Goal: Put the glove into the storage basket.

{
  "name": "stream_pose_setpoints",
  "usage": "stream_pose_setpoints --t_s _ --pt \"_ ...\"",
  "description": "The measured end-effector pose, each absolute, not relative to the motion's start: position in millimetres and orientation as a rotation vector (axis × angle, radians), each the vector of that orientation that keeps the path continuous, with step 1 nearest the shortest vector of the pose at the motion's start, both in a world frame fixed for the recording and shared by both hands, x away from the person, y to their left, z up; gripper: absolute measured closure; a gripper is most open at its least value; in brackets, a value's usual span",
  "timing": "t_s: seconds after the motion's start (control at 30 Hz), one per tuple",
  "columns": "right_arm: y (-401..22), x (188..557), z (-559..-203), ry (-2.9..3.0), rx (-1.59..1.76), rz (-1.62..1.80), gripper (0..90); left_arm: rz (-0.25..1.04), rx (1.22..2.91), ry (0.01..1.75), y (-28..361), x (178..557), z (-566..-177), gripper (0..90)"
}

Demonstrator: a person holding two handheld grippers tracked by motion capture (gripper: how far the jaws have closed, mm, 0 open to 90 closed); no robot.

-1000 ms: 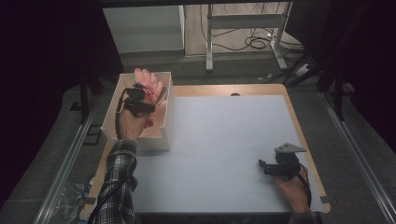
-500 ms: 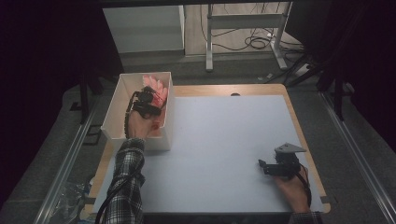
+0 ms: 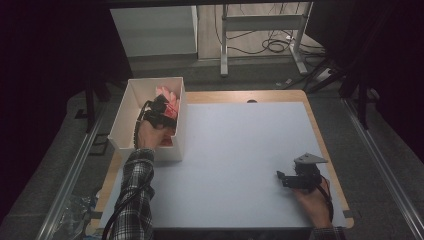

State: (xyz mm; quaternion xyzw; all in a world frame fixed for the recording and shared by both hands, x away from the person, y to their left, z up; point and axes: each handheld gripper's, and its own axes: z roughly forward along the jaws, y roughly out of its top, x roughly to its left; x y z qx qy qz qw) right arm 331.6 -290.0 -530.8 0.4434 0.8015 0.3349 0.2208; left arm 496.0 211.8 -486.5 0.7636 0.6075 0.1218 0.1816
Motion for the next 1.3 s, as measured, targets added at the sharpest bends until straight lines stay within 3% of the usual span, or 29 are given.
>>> stream_pose_setpoints --t_s 0.07,0.3,0.73,1.3 --pt "-290 332 -531 2.216 1.226 0.926 18.0 0.342 2.138 1.709 214 495 -485 10.0" --pt "-290 332 -531 2.216 1.226 0.925 18.0 0.336 2.12 1.691 217 489 -476 4.2" --pt "-290 332 -531 2.216 1.226 0.925 18.0 0.413 2.068 1.634 221 469 -452 1.8" --pt "-290 332 -531 2.216 1.227 0.923 18.0 0.51 2.043 1.466 225 410 -420 1.5"
